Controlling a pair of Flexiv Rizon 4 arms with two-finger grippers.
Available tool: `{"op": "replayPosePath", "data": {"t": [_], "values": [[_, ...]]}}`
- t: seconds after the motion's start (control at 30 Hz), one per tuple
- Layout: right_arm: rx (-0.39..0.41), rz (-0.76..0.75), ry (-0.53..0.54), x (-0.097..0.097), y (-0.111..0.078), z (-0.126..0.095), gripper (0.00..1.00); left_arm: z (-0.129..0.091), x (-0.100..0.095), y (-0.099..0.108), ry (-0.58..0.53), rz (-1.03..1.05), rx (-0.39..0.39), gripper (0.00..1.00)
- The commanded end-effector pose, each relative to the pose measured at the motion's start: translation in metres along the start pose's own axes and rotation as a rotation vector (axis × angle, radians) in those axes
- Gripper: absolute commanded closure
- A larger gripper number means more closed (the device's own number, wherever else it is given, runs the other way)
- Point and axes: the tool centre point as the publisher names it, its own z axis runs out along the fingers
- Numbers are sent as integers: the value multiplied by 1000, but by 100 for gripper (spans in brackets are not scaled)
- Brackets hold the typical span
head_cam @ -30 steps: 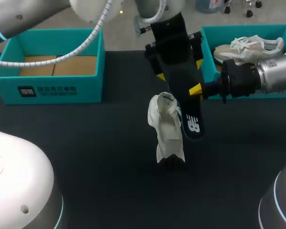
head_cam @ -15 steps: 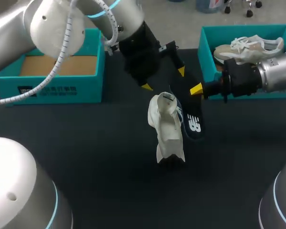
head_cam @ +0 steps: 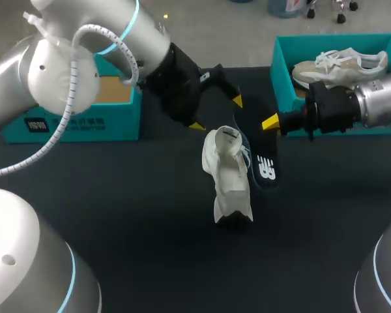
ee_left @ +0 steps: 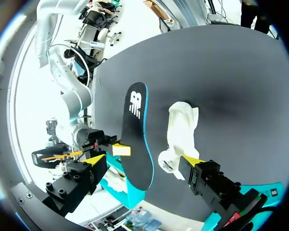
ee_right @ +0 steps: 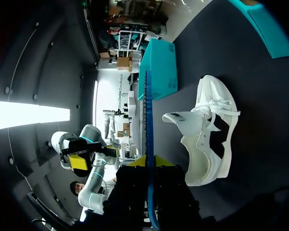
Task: Take the shoe out of the shoebox, open the shoe tongue, remove and reinsert the insole, then place the shoe into the shoebox
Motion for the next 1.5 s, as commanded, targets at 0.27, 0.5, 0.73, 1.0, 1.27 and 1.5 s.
{"op": "replayPosePath", "data": {"t": [0.27,0.5,0.73,1.0,1.27,1.5], "values": [[-28,12,2,15,-1,-7,100,8,19,2,-477,-14,-95,0],[-28,9,2,23,0,-8,100,6,16,3,-574,-42,-54,0],[-29,6,-4,23,1,-8,100,6,16,3,-574,-42,-54,0],[-23,11,10,32,-4,-7,100,11,15,5,-638,-96,-43,0],[-51,20,36,39,-10,-8,100,25,7,11,-754,-58,-67,0],[-46,23,57,44,-13,-2,100,36,1,10,-757,-45,-56,9]]}}
